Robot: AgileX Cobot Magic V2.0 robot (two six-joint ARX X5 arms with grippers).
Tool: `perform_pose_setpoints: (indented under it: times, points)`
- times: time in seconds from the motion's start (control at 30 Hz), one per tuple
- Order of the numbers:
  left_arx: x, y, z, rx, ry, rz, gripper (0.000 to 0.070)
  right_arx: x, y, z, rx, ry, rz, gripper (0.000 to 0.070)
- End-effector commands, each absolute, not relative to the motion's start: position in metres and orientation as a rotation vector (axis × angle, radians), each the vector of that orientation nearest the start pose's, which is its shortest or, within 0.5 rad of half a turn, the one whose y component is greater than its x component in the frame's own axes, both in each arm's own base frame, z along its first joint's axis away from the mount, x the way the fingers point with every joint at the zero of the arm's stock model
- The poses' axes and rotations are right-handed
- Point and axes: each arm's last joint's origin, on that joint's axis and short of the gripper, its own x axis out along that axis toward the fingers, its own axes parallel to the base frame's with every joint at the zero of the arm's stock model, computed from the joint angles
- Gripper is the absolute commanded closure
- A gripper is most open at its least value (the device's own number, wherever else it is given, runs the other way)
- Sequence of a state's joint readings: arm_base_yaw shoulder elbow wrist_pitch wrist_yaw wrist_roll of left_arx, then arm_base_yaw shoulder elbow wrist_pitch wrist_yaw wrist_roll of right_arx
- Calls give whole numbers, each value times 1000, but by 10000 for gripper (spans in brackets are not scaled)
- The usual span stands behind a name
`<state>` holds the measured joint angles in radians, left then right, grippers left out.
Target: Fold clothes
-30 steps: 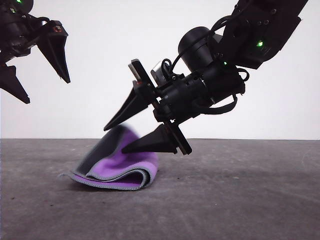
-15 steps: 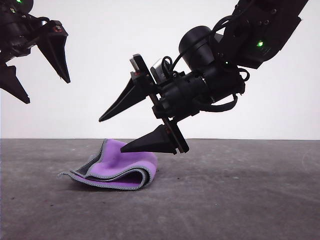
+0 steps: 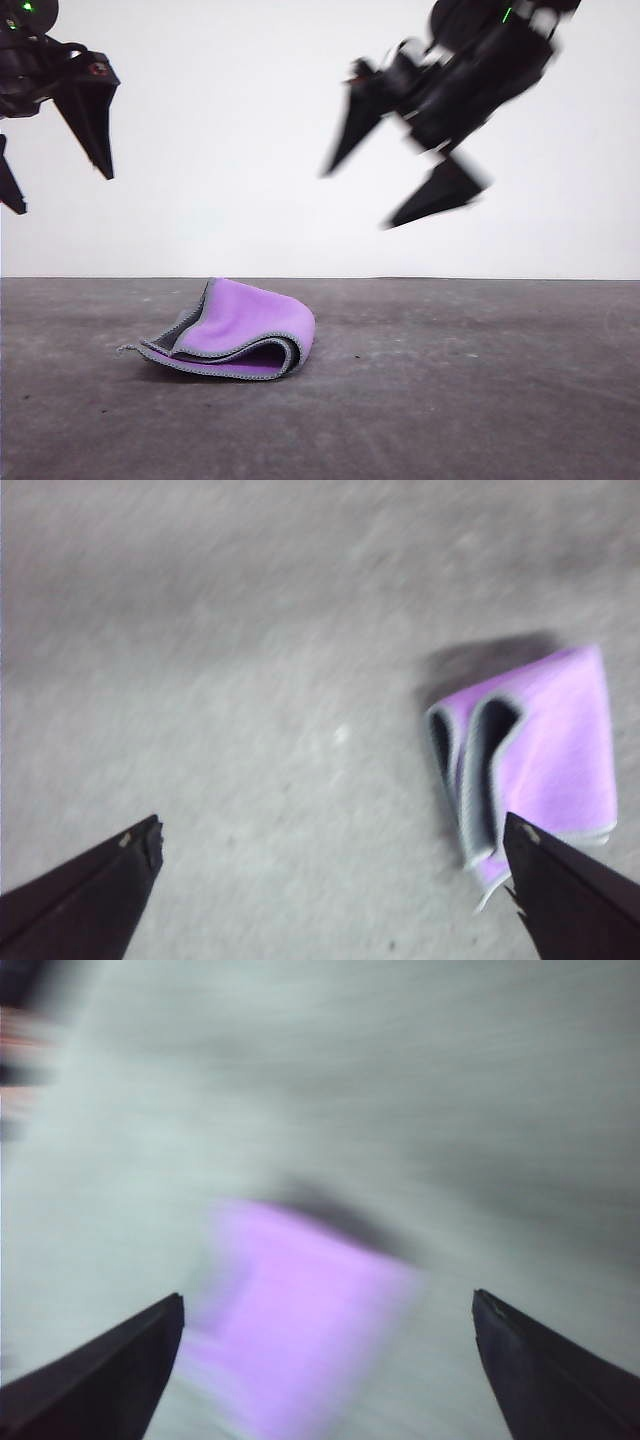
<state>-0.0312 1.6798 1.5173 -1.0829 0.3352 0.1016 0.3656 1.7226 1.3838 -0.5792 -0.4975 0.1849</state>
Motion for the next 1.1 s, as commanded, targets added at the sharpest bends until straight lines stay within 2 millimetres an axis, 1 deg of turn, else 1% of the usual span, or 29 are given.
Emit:
perform_pose_setpoints:
  times: [0.0, 0.07, 0.17, 0.33, 0.43, 0.5, 0.6, 0.63, 0.7, 0.77, 0.83, 0.97, 1.03, 1.07]
  points:
    - [332, -20, 297, -82, 1217, -386, 25, 329, 132, 270, -31, 1034, 661, 112]
    - [330, -20, 297, -81, 1234, -388, 25, 322, 115, 281, -88, 1043, 576, 112]
    - [326, -20, 297, -79, 1260, -393, 26, 311, 94, 299, -87, 1025, 523, 112]
    - [314, -20, 308, -72, 1250, -397, 27, 283, 71, 334, -86, 935, 444, 113]
    - [300, -19, 321, -65, 1212, -397, 27, 260, 63, 354, -119, 880, 378, 113]
    - [287, -19, 330, -59, 1176, -398, 27, 242, 58, 364, -130, 835, 353, 113]
    - [263, -19, 340, -44, 1105, -402, 27, 216, 52, 370, -131, 777, 344, 113]
    - [254, -19, 342, -37, 1069, -404, 27, 208, 50, 368, -130, 758, 343, 113]
    - [237, -19, 343, -36, 1014, -400, 27, 195, 47, 358, -120, 737, 340, 113]
    - [221, -18, 339, -35, 964, -397, 27, 184, 45, 341, -90, 731, 330, 113]
    - [209, -18, 334, -42, 905, -388, 27, 177, 43, 319, -46, 719, 317, 114]
    - [199, -17, 325, -73, 851, -370, 27, 174, 43, 280, 35, 726, 315, 118]
    - [198, -17, 321, -83, 863, -366, 27, 174, 43, 267, 54, 751, 304, 120]
    - [199, -17, 319, -86, 869, -365, 27, 174, 43, 264, 55, 760, 303, 120]
